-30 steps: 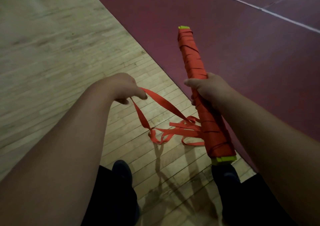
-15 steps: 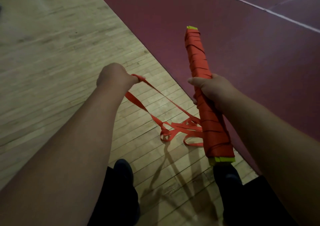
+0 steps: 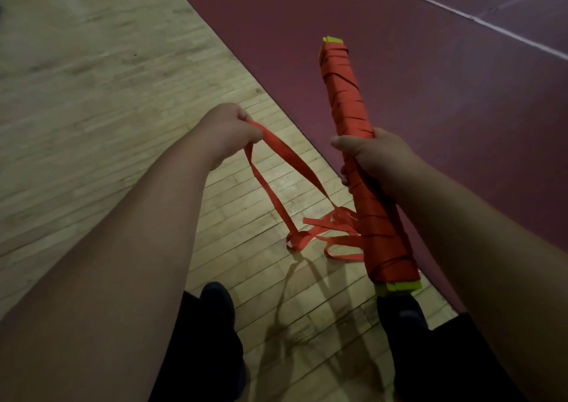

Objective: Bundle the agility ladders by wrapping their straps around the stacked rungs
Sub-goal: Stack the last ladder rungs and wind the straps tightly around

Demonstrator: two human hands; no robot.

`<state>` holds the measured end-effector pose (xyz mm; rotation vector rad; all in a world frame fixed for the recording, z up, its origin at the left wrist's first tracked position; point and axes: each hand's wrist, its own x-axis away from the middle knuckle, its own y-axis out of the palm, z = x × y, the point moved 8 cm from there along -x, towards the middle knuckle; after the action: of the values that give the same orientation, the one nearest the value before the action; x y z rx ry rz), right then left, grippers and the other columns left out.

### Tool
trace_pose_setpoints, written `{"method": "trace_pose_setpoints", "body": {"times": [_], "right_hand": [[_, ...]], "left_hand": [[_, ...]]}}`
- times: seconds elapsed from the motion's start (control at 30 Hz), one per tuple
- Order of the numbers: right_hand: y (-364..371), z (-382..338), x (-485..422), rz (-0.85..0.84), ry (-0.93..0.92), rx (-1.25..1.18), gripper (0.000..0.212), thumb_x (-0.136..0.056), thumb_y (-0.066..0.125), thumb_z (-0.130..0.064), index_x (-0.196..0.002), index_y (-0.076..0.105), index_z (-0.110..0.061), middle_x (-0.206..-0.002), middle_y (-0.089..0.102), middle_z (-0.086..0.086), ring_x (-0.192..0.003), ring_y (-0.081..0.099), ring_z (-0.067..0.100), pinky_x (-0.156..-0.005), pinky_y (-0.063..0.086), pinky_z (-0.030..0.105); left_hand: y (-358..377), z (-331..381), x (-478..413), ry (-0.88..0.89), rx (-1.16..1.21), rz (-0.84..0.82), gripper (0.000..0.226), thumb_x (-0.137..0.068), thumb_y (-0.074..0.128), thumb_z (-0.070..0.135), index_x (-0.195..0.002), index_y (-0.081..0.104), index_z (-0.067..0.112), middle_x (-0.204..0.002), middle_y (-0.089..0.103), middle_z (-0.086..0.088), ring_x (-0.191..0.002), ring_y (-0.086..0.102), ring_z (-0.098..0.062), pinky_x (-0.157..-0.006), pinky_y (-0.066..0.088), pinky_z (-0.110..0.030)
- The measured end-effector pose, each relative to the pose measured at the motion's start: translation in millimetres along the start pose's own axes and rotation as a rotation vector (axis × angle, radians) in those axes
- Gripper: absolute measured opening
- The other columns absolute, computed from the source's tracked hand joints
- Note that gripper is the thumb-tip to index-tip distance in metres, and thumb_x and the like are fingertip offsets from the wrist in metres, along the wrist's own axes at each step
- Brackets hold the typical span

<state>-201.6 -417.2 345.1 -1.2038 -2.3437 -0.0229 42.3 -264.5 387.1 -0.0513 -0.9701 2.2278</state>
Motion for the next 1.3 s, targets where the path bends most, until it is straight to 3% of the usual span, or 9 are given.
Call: {"method": "trace_pose_setpoints", "body": {"times": [0.27, 0.43, 0.5, 0.6, 0.73, 0.83, 0.97, 1.1, 1.3], "right_hand": [[-2.4, 4.1, -6.0, 0.028, 0.02, -0.052, 0.052, -0.085, 0.089, -0.036, -0.122, 0.06, -0.015, -0.092, 0.075, 0.021, -0.061, 0.073, 0.028, -0.06, 0.064, 0.043], [-4.3, 4.9, -7.5, 0.037, 0.055, -0.146, 0.052, -0.086, 0.089, -0.037, -0.122, 0.06, -0.014, -0.094, 0.076, 0.023, -0.064, 0.075, 0.03, -0.064, 0.066, 0.046], [-5.0, 3.3, -6.2, 0.036, 0.062, -0.187, 0.049, -0.088, 0.088, -0.035, -0.122, 0.06, -0.013, -0.094, 0.075, 0.022, -0.063, 0.074, 0.028, -0.058, 0.064, 0.04], [-3.4, 1.4, -3.8, 0.02, 0.063, -0.215, 0.049, -0.089, 0.087, -0.034, -0.124, 0.059, -0.013, -0.095, 0.074, 0.022, -0.062, 0.074, 0.027, -0.057, 0.062, 0.038], [2.4, -3.6, 0.9, -0.021, 0.058, -0.239, 0.05, -0.09, 0.086, -0.036, -0.125, 0.059, -0.013, -0.088, 0.074, 0.019, -0.062, 0.075, 0.026, -0.06, 0.064, 0.04], [7.5, -7.4, 5.2, -0.041, 0.071, -0.288, 0.05, -0.091, 0.084, -0.039, -0.124, 0.061, -0.01, -0.082, 0.075, 0.016, -0.061, 0.075, 0.024, -0.056, 0.062, 0.036], [12.9, -16.1, 8.0, -0.066, 0.09, -0.402, 0.048, -0.093, 0.08, -0.04, -0.122, 0.063, -0.006, -0.081, 0.072, 0.015, -0.055, 0.072, 0.021, -0.052, 0.06, 0.032], [7.9, -23.8, 7.4, -0.059, 0.081, -0.452, 0.05, -0.094, 0.079, -0.039, -0.128, 0.06, -0.007, -0.084, 0.071, 0.016, -0.055, 0.071, 0.021, -0.053, 0.06, 0.031], [0.5, -23.0, 9.6, -0.058, 0.088, -0.461, 0.048, -0.096, 0.077, -0.036, -0.128, 0.059, -0.006, -0.083, 0.07, 0.016, -0.054, 0.07, 0.021, -0.053, 0.06, 0.032]], "left_hand": [[-29.1, -9.3, -7.5, 0.003, -0.436, 0.28, 0.019, -0.089, 0.09, 0.034, -0.088, 0.074, 0.024, -0.086, 0.074, 0.0, -0.083, 0.074, -0.021, -0.07, 0.058, -0.037], [-29.4, -25.1, -10.7, -0.186, -0.334, 0.371, 0.067, -0.102, 0.047, 0.076, -0.094, 0.077, 0.016, -0.079, 0.076, -0.006, -0.072, 0.075, -0.03, -0.073, 0.062, -0.039], [-11.4, -33.8, -11.7, -0.268, -0.204, 0.268, 0.07, -0.104, 0.045, 0.073, -0.102, 0.074, 0.01, -0.076, 0.078, -0.007, -0.064, 0.077, -0.029, -0.074, 0.068, -0.045], [17.9, -39.0, -5.2, -0.297, -0.454, -0.052, 0.039, -0.109, 0.062, 0.036, -0.125, 0.065, 0.002, -0.087, 0.077, -0.017, -0.072, 0.079, -0.03, -0.078, 0.068, -0.047], [77.0, -23.8, 29.9, 0.032, -0.845, -0.486, 0.046, -0.101, 0.072, 0.021, -0.145, 0.061, 0.014, -0.135, 0.069, -0.008, -0.119, 0.07, -0.027, -0.098, 0.058, -0.042], [134.1, 2.4, 65.2, 0.194, -0.411, -0.767, 0.046, -0.096, 0.077, 0.011, -0.139, 0.068, 0.025, -0.124, 0.074, 0.017, -0.125, 0.067, -0.012, -0.105, 0.053, -0.034], [181.8, 19.4, 92.6, 0.125, 0.043, -0.874, 0.01, -0.098, 0.062, -0.004, -0.092, 0.064, 0.004, -0.07, 0.069, 0.007, -0.065, 0.063, -0.006, -0.068, 0.053, -0.019], [198.4, 22.2, 105.0, 0.127, 0.223, -0.965, 0.023, -0.09, 0.06, -0.003, -0.113, 0.063, -0.006, -0.104, 0.059, -0.02, -0.095, 0.053, -0.031, -0.091, 0.05, -0.051], [208.3, 25.3, 102.1, 0.17, 0.264, -0.936, 0.037, -0.09, 0.065, 0.005, -0.114, 0.054, -0.021, -0.107, 0.06, -0.036, -0.101, 0.05, -0.035, -0.093, 0.045, -0.057]]}}
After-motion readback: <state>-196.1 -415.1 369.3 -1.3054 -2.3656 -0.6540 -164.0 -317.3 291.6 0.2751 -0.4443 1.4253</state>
